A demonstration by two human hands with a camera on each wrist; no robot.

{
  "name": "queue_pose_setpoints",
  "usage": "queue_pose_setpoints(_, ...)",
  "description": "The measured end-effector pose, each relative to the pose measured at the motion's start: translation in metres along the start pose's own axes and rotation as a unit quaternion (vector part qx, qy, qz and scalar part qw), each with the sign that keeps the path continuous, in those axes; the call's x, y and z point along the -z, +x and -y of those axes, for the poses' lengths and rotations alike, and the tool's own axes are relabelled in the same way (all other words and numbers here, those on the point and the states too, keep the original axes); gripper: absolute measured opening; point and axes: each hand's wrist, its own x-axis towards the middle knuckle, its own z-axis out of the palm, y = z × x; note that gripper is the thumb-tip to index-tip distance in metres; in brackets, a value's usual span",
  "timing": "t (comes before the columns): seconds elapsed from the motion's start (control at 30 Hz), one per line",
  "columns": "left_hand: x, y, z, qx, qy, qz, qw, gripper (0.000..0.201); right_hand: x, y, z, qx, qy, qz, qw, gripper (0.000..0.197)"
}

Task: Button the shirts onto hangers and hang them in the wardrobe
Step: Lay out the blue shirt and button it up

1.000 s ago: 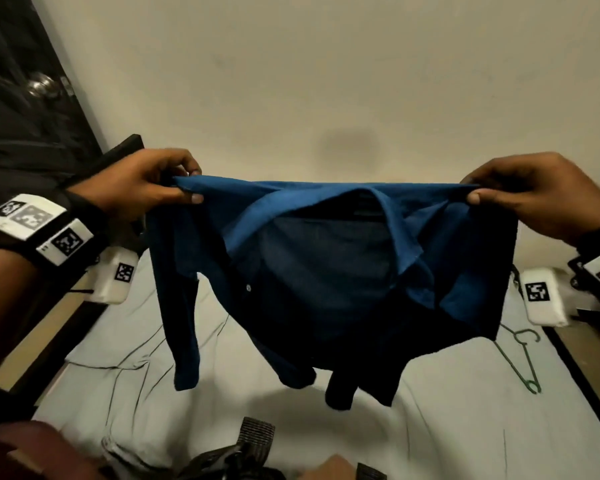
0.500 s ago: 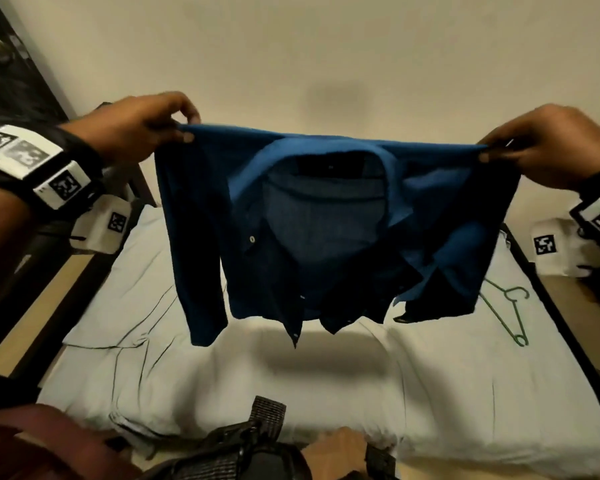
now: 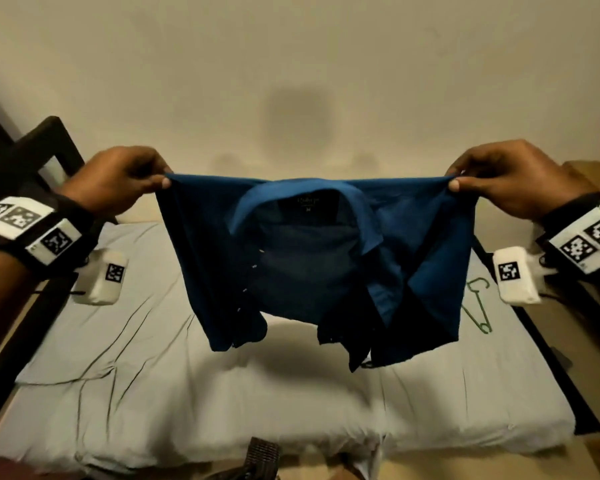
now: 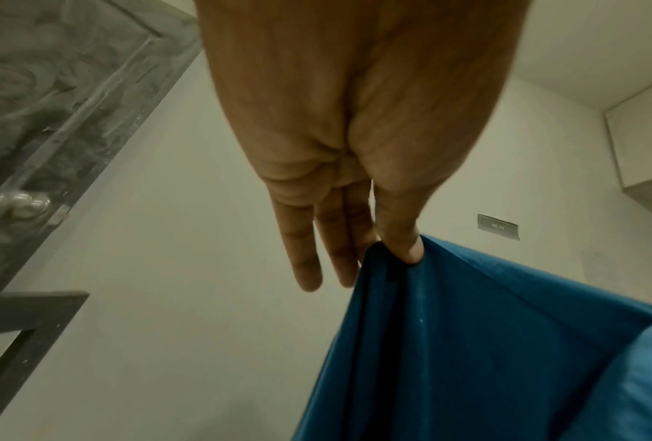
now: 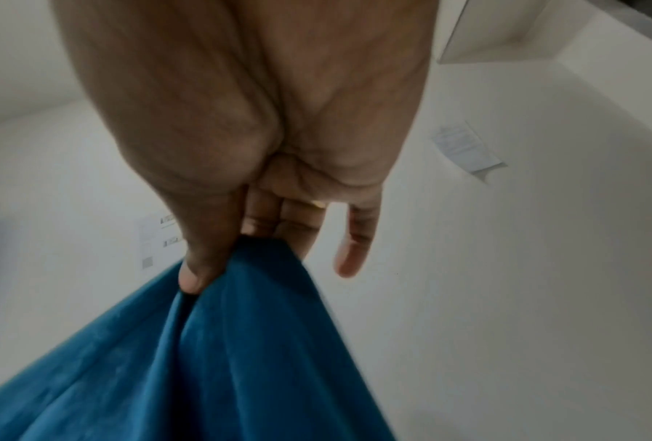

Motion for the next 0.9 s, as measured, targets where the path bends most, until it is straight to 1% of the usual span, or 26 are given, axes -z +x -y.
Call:
queue_pose_setpoints(0.07,-0.003,-0.004,-0.004,0.001,-0.004,0.02,1.0,0.008,0.004,-0.01,-0.005,-0.002,-0.023,0.032,0.999,0.015)
queue_pose_setpoints(0.13,-0.005,-0.008,-0.009,-0.012,0.024,0.023,0.999,0.008,0.007,-0.017,-0.006,0.007,-0.062,0.052,0.997,0.019)
queue_pose_setpoints(0.2,-0.006,-0.01,-0.017,-0.038,0.067,0.014,0.997,0.01,0.01,-0.022,-0.006,0.016,-0.091,0.049,0.995,0.019)
queue_pose_setpoints(0.3,-0.004,-0.013,-0.029,-0.049,0.101,0.008,0.994,0.018,0.013,-0.031,-0.007,0.015,-0.116,0.031,0.993,0.015)
queue_pose_setpoints(0.37,-0.004,-0.015,-0.037,-0.042,0.103,0.011,0.994,0.025,0.018,-0.04,-0.01,0.014,-0.112,0.06,0.992,0.015)
queue_pose_setpoints(0.4,-0.005,-0.017,-0.042,-0.032,0.09,0.01,0.995,0.027,0.02,-0.044,-0.013,0.012,-0.109,0.082,0.991,0.016)
queue_pose_setpoints(0.47,-0.006,-0.019,-0.05,-0.002,0.021,0.006,1.0,0.028,0.024,-0.054,-0.018,0.005,-0.113,0.116,0.987,0.018)
queue_pose_setpoints(0.53,-0.006,-0.02,-0.061,0.022,-0.05,0.009,0.998,0.028,0.028,-0.065,-0.026,-0.006,-0.115,0.11,0.987,0.017)
queue_pose_setpoints(0.63,-0.01,-0.021,-0.076,0.024,-0.108,0.022,0.994,0.031,0.031,-0.077,-0.041,-0.04,-0.068,0.071,0.994,0.023)
queue_pose_setpoints(0.77,-0.017,-0.023,-0.093,0.023,-0.148,0.031,0.988,0.039,0.04,-0.097,-0.059,-0.053,0.035,0.062,0.996,0.027)
queue_pose_setpoints(0.87,-0.02,-0.025,-0.098,0.046,-0.167,0.034,0.984,0.044,0.048,-0.114,-0.069,-0.055,0.163,0.108,0.979,0.024)
queue_pose_setpoints(0.9,-0.021,-0.028,-0.101,0.05,-0.172,0.032,0.983,0.046,0.05,-0.12,-0.072,-0.05,0.186,0.125,0.973,0.024)
